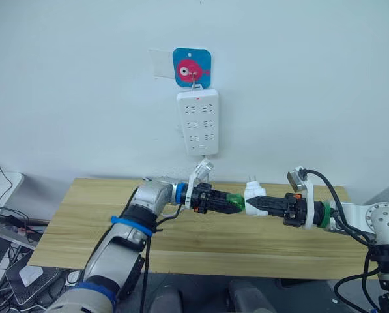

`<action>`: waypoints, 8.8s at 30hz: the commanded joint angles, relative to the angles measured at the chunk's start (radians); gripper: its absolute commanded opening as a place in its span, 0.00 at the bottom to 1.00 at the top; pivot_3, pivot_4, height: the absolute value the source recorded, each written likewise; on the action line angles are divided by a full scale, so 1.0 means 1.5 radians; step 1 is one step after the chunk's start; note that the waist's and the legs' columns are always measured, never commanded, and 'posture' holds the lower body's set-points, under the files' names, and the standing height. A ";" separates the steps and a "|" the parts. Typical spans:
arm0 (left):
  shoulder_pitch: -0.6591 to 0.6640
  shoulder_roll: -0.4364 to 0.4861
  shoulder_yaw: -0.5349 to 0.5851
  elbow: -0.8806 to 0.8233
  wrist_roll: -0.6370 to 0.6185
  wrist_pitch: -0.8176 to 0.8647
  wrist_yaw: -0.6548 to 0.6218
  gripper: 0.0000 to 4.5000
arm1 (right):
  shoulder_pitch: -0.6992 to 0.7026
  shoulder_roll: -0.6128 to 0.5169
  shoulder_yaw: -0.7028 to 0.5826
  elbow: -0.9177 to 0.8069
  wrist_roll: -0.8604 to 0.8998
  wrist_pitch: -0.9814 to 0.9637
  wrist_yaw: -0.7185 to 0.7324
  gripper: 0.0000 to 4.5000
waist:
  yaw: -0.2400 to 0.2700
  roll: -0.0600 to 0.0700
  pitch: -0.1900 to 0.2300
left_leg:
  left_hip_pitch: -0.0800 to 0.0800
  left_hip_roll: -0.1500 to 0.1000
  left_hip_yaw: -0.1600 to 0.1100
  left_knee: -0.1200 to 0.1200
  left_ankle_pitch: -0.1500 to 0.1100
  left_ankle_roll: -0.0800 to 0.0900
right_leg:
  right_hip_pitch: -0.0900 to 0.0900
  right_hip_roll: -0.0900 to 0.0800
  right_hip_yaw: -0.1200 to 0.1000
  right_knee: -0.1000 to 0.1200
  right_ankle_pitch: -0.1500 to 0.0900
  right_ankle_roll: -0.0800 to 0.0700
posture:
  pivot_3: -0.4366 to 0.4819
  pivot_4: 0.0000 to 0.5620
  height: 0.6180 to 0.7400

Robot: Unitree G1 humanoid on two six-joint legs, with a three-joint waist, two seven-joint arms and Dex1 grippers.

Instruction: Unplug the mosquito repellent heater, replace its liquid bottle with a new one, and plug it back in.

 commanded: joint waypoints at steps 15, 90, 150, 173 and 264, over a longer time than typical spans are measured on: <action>-0.028 0.022 0.072 -0.020 0.012 -0.074 0.027 1.00 | -0.003 0.013 -0.052 -0.002 -0.016 0.019 -0.004 0.68 | 0.004 0.000 0.000 | 0.000 0.000 0.001 0.000 0.000 0.000 | 0.000 0.000 0.001 -0.001 0.001 -0.002 | 0.50 0.17 1.00; 0.010 0.046 0.064 -0.103 -0.008 -0.188 0.083 1.00 | -0.008 -0.042 -0.067 0.015 0.019 0.039 0.019 0.68 | 0.006 0.000 0.003 | 0.000 0.000 0.002 -0.001 0.000 0.000 | 0.000 -0.001 0.001 -0.002 0.001 -0.001 | 0.49 0.20 1.00; -0.143 0.116 -0.200 0.131 1.172 -1.447 1.457 0.48 | -0.030 -0.067 -0.001 0.050 0.292 -0.036 -0.146 0.68 | 0.037 0.000 0.003 | -0.001 0.000 0.004 -0.001 0.000 0.000 | 0.000 -0.003 0.002 -0.002 0.002 -0.002 | 0.51 0.21 1.00; -0.161 0.134 -0.264 0.130 1.159 -1.439 1.501 0.67 | -0.033 -0.068 0.000 0.059 0.280 -0.033 -0.135 0.68 | 0.038 0.000 0.003 | -0.001 0.000 0.004 -0.001 0.000 0.000 | 0.000 -0.003 0.002 -0.002 0.002 -0.002 | 0.52 0.21 1.00; -0.447 0.088 0.784 1.031 0.686 -0.025 -0.065 0.50 | 0.002 -0.106 -0.031 -0.065 0.021 -0.005 0.086 0.68 | -0.001 -0.001 0.007 | 0.001 -0.005 -0.001 -0.009 0.003 0.005 | -0.001 -0.004 -0.003 0.000 -0.001 -0.003 | 0.49 0.24 1.00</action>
